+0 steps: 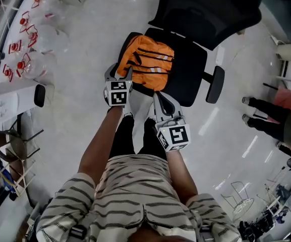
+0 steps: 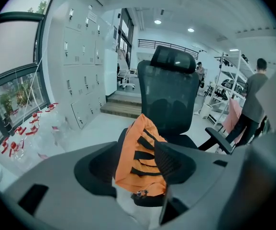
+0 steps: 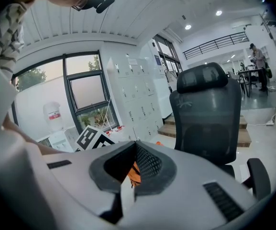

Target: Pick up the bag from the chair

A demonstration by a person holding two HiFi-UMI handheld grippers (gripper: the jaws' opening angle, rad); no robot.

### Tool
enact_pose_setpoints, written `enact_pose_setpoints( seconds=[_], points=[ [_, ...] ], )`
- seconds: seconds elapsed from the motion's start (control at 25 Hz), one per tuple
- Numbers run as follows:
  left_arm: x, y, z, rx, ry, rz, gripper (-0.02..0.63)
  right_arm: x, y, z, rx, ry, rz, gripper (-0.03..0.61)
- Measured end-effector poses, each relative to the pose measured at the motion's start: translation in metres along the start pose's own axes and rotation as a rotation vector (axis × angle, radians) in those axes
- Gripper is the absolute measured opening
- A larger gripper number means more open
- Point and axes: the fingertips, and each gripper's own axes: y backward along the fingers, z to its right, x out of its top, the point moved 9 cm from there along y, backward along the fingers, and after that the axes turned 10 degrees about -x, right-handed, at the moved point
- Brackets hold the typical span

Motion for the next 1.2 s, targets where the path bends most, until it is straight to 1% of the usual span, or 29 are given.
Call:
enact_pose_setpoints(
  seconds=[0.16, 0.8, 0.96, 1.2],
  points=[
    [-0.003, -0.012, -0.007, -0.007, -0.002, -0.014, 0.242, -0.002, -0.002, 0.001, -0.005, -0.004, -0.008, 0.018],
    [-0.019, -0.049, -0.032, -0.064, 0.028, -0.142, 0.259, -0.010, -0.010, 0.001, -0.016, -0.011, -0.042, 0.018],
    [-0.023, -0.059, -0.036, -0.085, 0.041, -0.173, 0.261, -0.012, -0.012, 0.001, -0.023, -0.013, -0.049, 0.018],
    [-0.029, -0.067, -0.038, -0.102, 0.076, -0.188, 0.259, -0.016, -0.011, 0.004, -0.034, -0.019, -0.059, 0.018]
  ],
)
